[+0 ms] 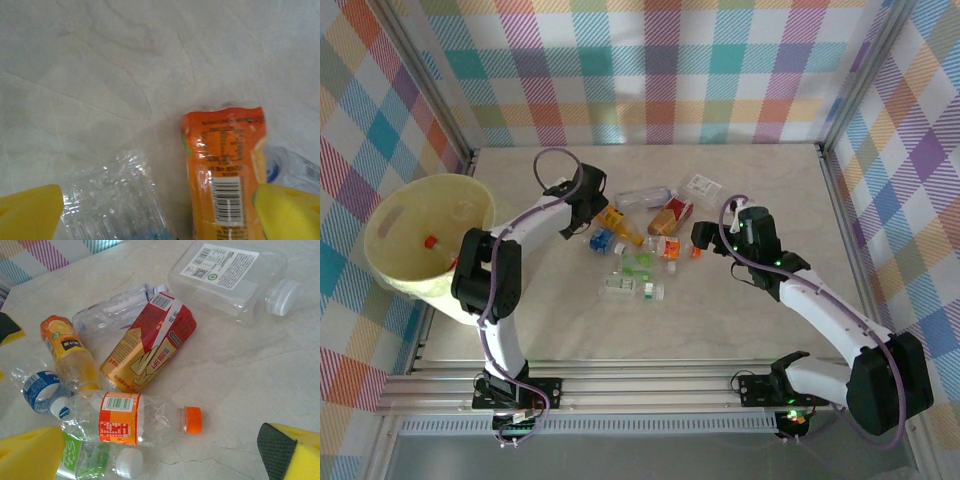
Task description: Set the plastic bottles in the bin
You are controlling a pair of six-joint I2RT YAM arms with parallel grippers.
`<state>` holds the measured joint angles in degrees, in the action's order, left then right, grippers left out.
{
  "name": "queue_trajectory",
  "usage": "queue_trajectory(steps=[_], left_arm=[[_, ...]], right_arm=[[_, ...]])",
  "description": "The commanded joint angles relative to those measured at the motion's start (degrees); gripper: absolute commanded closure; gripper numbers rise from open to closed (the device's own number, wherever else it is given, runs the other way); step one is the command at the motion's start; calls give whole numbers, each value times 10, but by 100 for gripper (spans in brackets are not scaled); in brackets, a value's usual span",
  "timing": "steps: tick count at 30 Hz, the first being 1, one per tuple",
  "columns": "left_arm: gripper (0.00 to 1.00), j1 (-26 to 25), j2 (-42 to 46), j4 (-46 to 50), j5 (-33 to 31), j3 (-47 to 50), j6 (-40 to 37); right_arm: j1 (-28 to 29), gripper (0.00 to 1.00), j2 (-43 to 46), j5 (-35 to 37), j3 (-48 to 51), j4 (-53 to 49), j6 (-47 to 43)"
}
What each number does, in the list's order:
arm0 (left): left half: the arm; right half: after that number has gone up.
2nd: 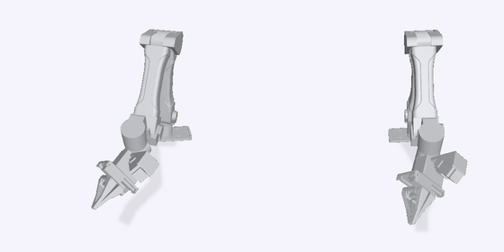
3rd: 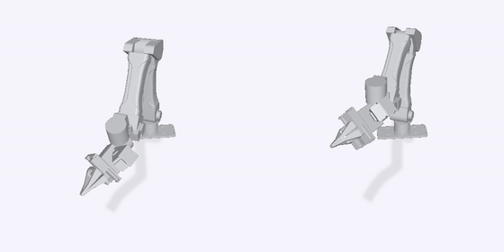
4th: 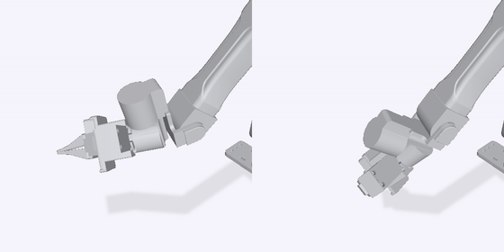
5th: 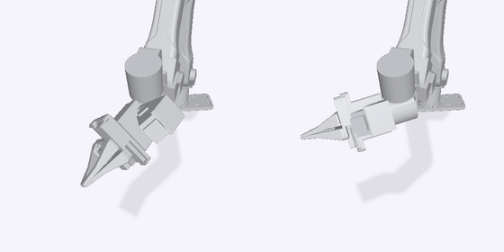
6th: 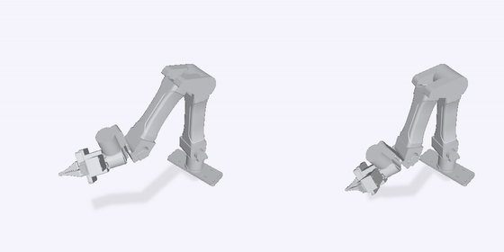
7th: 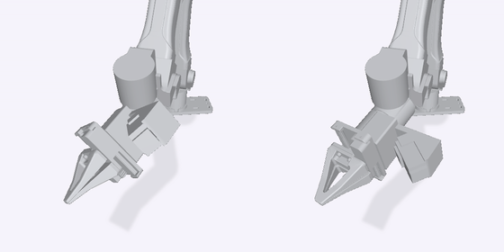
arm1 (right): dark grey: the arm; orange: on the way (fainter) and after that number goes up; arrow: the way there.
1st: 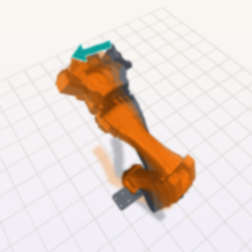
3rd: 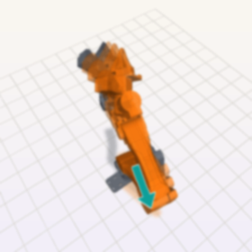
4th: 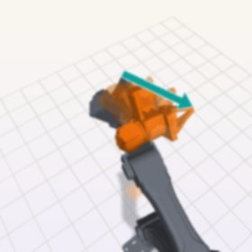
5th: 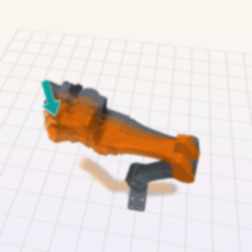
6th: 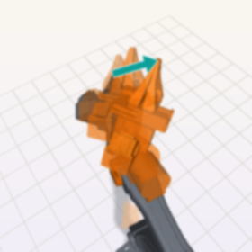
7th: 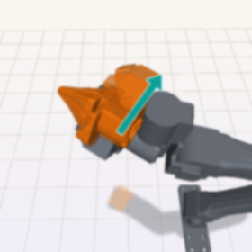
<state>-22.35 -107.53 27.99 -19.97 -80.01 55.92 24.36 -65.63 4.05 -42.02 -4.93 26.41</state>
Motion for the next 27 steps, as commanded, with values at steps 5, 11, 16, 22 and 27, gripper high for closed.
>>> queue_trajectory(steps=[5, 11, 16, 22, 27], left_arm=[[6, 10, -4, -11, -2, 45, 56], [6, 11, -15, -43, 28, 71, 79], [10, 15, -34, -62, 45, 74, 94], [23, 17, -33, -97, 42, 85, 98], [34, 17, -6, -107, 9, 99, 91]], right_arm=[[1, 0, 7, -14, -17, -13, 7], [1, 0, 10, -11, -15, -24, 2], [1, 0, 11, -16, -16, -25, 5], [1, 0, 18, -13, -11, -29, 4], [0, 0, 47, -9, 1, -12, 3]])
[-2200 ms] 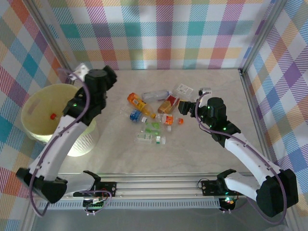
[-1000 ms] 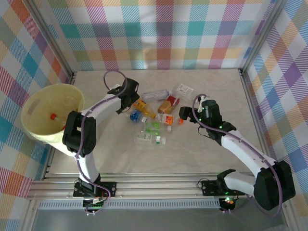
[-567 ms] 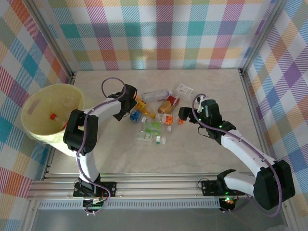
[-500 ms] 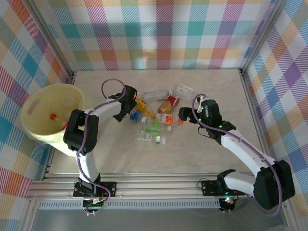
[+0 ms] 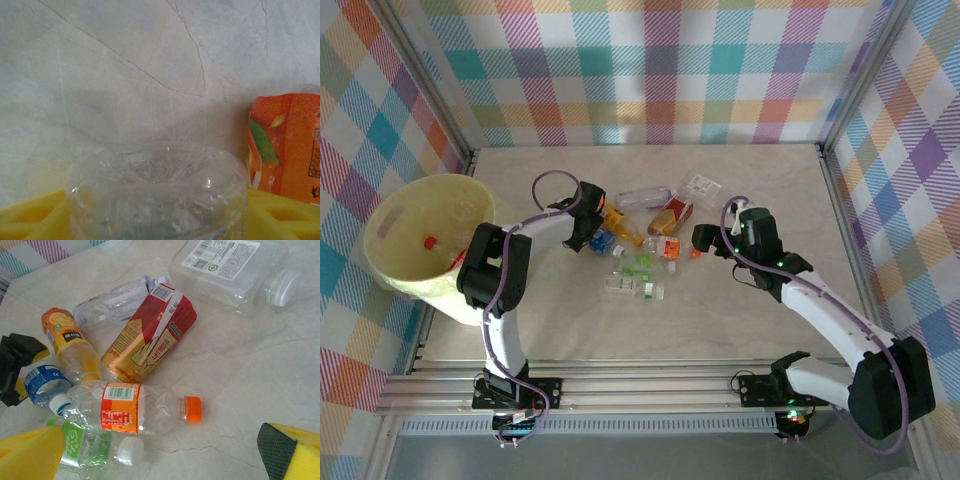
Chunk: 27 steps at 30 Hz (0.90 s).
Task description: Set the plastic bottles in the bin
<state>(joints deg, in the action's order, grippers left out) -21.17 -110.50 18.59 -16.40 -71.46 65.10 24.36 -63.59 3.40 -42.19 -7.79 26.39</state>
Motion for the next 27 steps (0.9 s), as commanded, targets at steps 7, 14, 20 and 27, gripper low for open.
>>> queue_trajectory(steps=[7, 14, 20, 27], left_arm=[[41, 5, 100, -58, -52, 51, -46], [45, -10, 183, -50, -47, 48, -139], [47, -17, 259, -82, -1, 51, -221], [49, -16, 347, -87, 29, 45, -285]], right_arm=[[0, 0, 77, 10, 36, 66, -27], [1, 0, 74, 6, 27, 63, -74], [1, 0, 31, 78, -18, -4, -19], [1, 0, 2, 11, -37, 0, -35]])
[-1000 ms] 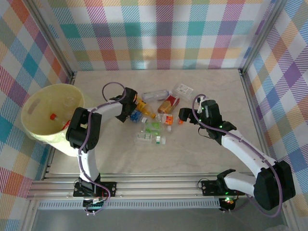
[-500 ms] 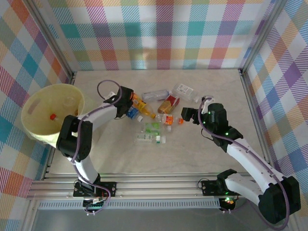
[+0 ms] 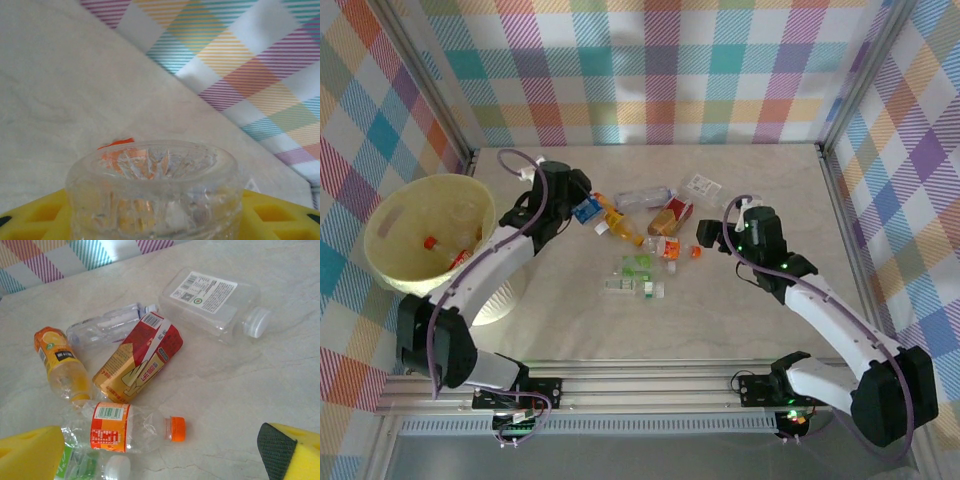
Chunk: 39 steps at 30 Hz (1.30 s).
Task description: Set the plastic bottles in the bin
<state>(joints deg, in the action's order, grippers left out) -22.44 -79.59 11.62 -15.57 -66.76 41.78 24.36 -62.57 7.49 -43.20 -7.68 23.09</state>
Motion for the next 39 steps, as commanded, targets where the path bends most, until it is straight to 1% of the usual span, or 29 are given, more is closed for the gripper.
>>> queue_trajectory(steps=[1, 3, 6, 8, 14, 17, 20, 22, 25, 27, 28, 30, 32, 34, 37, 39], left_arm=[[49, -3, 51, -15, 27, -5, -62], [49, -3, 75, -7, 37, -12, -86], [49, -1, 110, 15, 40, -28, -116], [49, 0, 134, 34, 30, -41, -139], [49, 5, 185, 113, -34, -95, -211], [49, 7, 198, 157, -80, -135, -245], [49, 7, 204, 209, -142, -183, -268], [49, 8, 208, 226, -181, -199, -284], [50, 11, 215, 227, -236, -213, -313], [49, 15, 211, 233, -285, -224, -330], [49, 18, 209, 234, -314, -228, -336], [49, 31, 209, 226, -348, -224, -350], [50, 52, 211, 206, -375, -212, -362], [51, 85, 212, 192, -388, -201, -369], [51, 142, 214, 185, -385, -183, -370], [51, 185, 221, 183, -367, -162, -356]], right_arm=[[1, 0, -12, -43, -29, 5, -3], [1, 0, -18, -83, -32, 21, -10], [1, 0, -27, -173, -44, 36, -32], [1, 0, -36, -232, -49, 52, -41], [1, 0, -48, -365, -47, 119, -49], [3, 0, -53, -407, -53, 136, -51], [4, 0, -60, -415, -64, 128, -56], [5, 0, -65, -413, -70, 125, -59], [8, 0, -72, -415, -75, 124, -60], [9, 0, -75, -415, -78, 125, -60], [10, 0, -76, -413, -79, 124, -60], [11, 0, -75, -407, -79, 124, -59], [13, 0, -74, -400, -78, 123, -59], [13, 0, -74, -397, -78, 120, -59], [14, 0, -74, -393, -79, 114, -61], [14, 0, -74, -392, -80, 111, -62]])
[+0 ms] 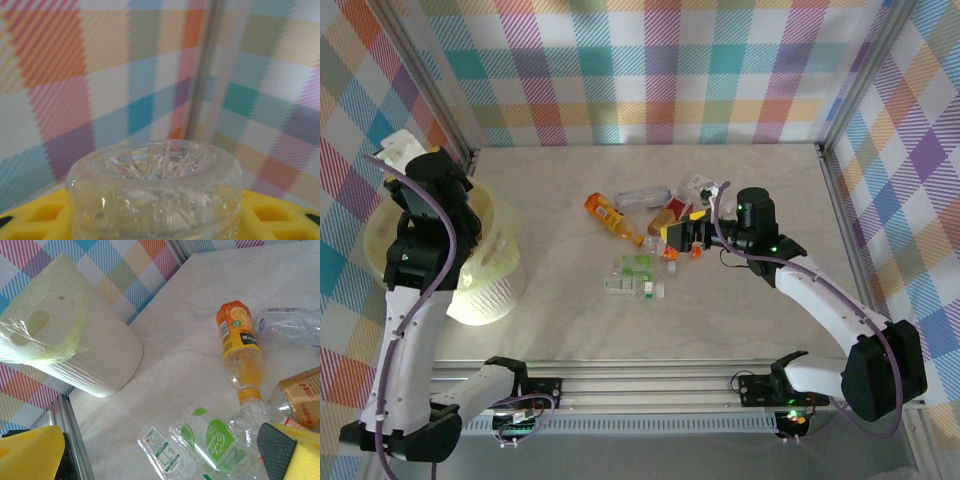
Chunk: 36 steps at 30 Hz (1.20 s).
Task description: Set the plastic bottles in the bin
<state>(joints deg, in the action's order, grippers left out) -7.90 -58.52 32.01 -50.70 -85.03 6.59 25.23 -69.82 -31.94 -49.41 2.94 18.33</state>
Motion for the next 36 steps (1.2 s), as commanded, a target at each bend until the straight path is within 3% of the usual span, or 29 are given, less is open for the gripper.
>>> queue_trajectory(steps=[1, 4, 8, 19, 36], left_arm=[[51, 63, 15, -15, 5, 30, 10], [51, 113, 25, 11, 50, 52, 57], [52, 147, 44, 49, 45, 83, 126], [48, 182, 90, 104, 16, 164, 227], [4, 186, 77, 142, 33, 132, 265]], right_arm=[[5, 0, -1, 2, -17, 3, -16], [6, 0, -1, 21, -15, -1, -17], [6, 0, -1, 35, -17, -6, -17], [6, 0, -13, 48, -25, -14, -23], [6, 0, 10, 160, 30, 36, 6]])
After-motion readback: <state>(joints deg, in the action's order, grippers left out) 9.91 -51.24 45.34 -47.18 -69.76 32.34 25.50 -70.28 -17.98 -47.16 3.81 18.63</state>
